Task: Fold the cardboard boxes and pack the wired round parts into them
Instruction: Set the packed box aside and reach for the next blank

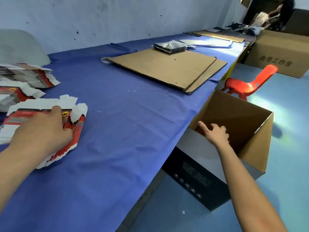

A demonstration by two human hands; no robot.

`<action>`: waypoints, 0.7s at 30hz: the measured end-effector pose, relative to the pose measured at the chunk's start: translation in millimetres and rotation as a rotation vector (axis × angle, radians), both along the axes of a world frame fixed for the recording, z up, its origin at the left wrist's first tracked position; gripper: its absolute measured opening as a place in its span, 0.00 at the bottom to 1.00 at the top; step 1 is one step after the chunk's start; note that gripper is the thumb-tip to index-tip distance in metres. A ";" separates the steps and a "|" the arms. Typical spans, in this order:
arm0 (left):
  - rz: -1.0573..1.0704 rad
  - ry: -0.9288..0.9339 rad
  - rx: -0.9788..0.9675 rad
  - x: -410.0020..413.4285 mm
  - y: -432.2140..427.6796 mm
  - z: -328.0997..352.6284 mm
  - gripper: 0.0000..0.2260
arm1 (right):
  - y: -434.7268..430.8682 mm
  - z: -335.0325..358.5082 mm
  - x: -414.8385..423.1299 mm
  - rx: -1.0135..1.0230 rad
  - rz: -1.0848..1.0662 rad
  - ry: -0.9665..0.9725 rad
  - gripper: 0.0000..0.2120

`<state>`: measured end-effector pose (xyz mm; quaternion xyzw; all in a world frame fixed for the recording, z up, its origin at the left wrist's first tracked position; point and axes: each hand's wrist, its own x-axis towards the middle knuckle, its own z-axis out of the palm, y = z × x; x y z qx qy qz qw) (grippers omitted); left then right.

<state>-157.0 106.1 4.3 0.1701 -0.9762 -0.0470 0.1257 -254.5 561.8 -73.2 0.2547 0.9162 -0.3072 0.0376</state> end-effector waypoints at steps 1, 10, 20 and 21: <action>-0.002 0.000 0.005 -0.4 -0.6 -0.5 0.17 | -2.5 -3.4 4.3 0.010 0.115 -0.040 0.45; 0.011 -0.055 0.000 2.8 -2.6 5.5 0.18 | -27.7 -8.3 60.6 0.389 0.425 -0.247 0.11; -0.011 -0.025 -0.065 8.0 9.6 14.1 0.15 | -120.5 12.9 174.4 0.304 0.982 -0.481 0.04; -0.018 -0.009 -0.063 8.4 11.7 15.8 0.14 | -130.7 14.4 177.1 0.299 1.033 -0.518 0.06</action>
